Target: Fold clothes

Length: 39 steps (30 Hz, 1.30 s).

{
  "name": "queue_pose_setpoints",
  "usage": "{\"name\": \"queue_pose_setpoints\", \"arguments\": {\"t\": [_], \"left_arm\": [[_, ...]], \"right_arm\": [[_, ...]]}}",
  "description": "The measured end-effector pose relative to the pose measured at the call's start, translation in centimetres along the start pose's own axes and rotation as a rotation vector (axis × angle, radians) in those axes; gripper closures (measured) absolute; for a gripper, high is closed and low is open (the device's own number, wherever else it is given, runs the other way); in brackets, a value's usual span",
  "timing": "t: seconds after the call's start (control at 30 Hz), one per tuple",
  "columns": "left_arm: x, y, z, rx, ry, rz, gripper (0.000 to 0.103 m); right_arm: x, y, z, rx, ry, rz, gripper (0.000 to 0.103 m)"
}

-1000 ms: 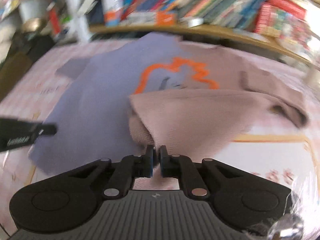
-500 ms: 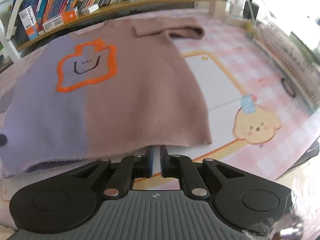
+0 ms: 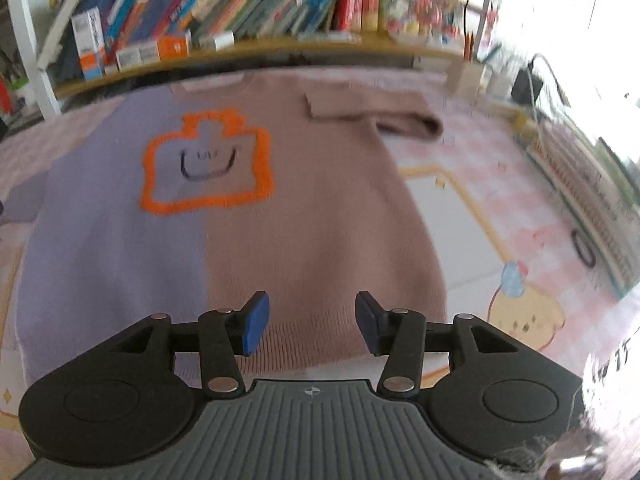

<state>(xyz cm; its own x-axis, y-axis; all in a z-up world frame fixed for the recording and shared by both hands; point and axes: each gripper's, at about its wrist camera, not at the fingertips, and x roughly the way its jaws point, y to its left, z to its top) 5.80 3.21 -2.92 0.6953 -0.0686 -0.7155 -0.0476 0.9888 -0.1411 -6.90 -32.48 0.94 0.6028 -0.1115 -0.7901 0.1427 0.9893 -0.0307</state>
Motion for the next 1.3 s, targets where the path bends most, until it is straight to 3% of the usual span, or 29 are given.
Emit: {"name": "queue_pose_setpoints", "arguments": {"t": [0.1,0.23,0.33,0.4,0.43,0.47,0.57,0.63,0.73,0.83,1.07,1.3], "left_arm": [[1.4,0.2,0.1,0.006,0.014,0.041,0.036],[2.1,0.3,-0.3,0.003,0.016,0.087,0.033],[2.0,0.1,-0.3,-0.015,0.002,0.065,0.046],[2.0,0.0,-0.3,-0.030,-0.005,0.046,0.083],[2.0,-0.1,-0.3,-0.037,-0.009,0.037,0.092],[2.0,-0.1,-0.3,-0.044,-0.012,0.028,0.095],[1.4,-0.2,-0.1,-0.064,-0.044,-0.001,0.096],[-0.1,0.7,0.8,-0.119,-0.117,-0.009,0.096],[-2.8,3.5,3.8,-0.187,-0.256,0.043,0.096],[-4.5,6.1,6.7,-0.198,-0.337,0.098,0.096],[-3.8,8.0,8.2,-0.159,-0.351,0.188,0.096],[-3.3,11.2,8.7,-0.225,-0.377,0.267,0.096]], "right_arm": [[0.8,0.3,-0.5,0.002,0.041,-0.002,0.058],[1.2,0.3,-0.7,0.010,0.066,0.000,0.058],[1.5,0.1,-0.9,0.025,0.090,0.000,0.058],[1.6,-0.1,-1.0,0.033,0.102,-0.002,0.058],[1.7,-0.2,-1.1,0.037,0.108,-0.002,0.058],[1.8,-0.2,-1.2,0.041,0.114,-0.001,0.058],[2.1,-0.3,-1.2,0.050,0.117,0.001,0.055],[2.1,-0.4,-1.2,0.052,0.115,0.000,0.055],[2.2,-0.5,-1.2,0.048,0.111,0.003,0.054],[2.2,-0.6,-1.2,0.051,0.111,0.007,0.054],[2.2,-0.5,-1.0,0.048,0.112,0.005,0.053],[1.8,-1.0,-1.2,0.045,0.122,0.045,0.053]]}}
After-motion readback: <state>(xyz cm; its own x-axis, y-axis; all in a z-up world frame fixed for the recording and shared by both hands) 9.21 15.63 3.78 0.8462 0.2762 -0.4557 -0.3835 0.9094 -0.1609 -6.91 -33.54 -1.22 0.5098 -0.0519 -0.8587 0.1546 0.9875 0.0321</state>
